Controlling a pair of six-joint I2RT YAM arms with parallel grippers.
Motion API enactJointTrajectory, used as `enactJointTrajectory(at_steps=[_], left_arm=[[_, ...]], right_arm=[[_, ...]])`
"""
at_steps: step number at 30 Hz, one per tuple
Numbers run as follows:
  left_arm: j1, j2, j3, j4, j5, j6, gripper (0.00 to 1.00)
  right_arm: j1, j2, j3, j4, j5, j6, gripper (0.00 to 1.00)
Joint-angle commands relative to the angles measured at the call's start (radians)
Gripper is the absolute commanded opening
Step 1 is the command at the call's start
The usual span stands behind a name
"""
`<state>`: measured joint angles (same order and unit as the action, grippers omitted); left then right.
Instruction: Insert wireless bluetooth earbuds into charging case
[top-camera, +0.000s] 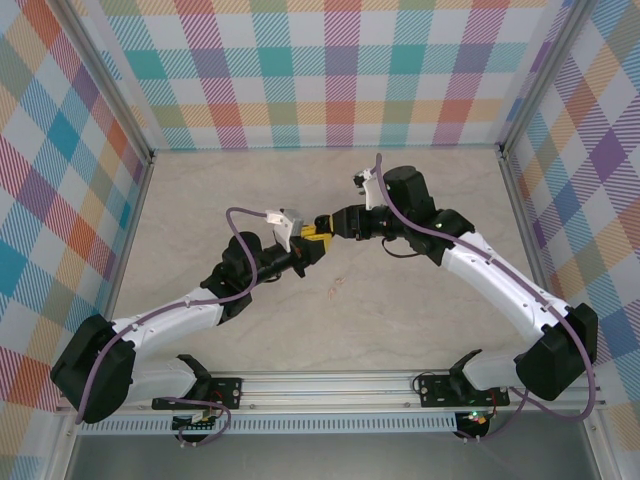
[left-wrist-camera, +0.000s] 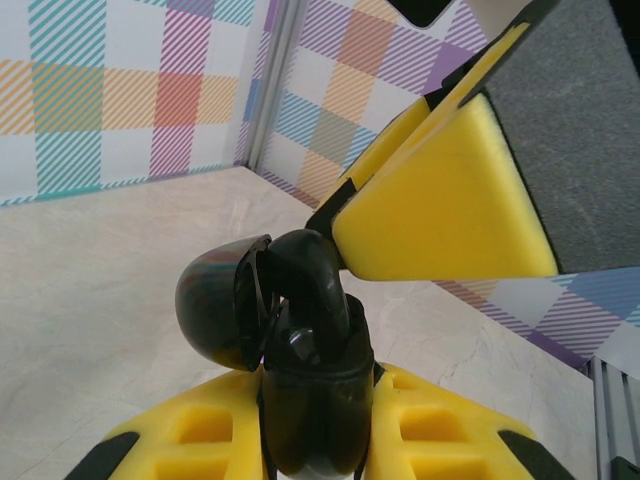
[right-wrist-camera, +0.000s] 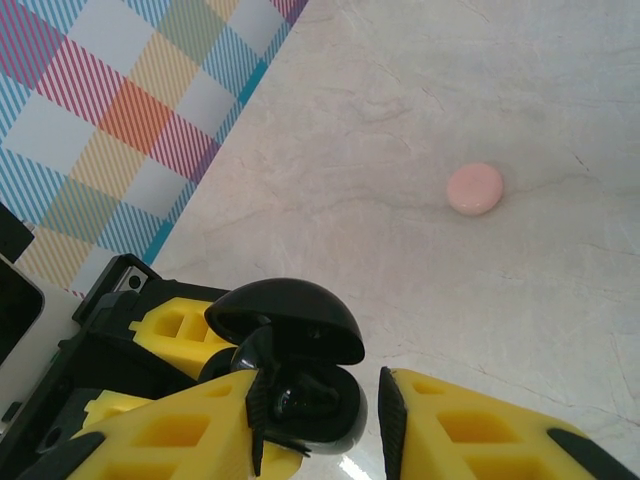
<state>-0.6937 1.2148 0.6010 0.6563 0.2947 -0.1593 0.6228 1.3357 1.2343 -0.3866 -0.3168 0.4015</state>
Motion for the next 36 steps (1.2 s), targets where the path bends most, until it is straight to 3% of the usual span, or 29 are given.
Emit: enactJointTrajectory(at_steps=[1,27,36], left_arm=[[-0.016,-0.017,0.032,0.032,0.036,0.024,0.12],[-0.016,-0.026,0.022,0.040,0.076,0.038,0.12],[-0.016,-0.036,0.011,0.010,-0.004,0.042,0.12]], right_arm=[[0.006,-0.009,0.034,-0.009,0.006,-0.023,0.38],[0.006,0.029,0.069,-0.068,-0.029,-0.053,0.47],[0.006,-0.024,0.055,-0.080,0.091,-0.038,0.48]])
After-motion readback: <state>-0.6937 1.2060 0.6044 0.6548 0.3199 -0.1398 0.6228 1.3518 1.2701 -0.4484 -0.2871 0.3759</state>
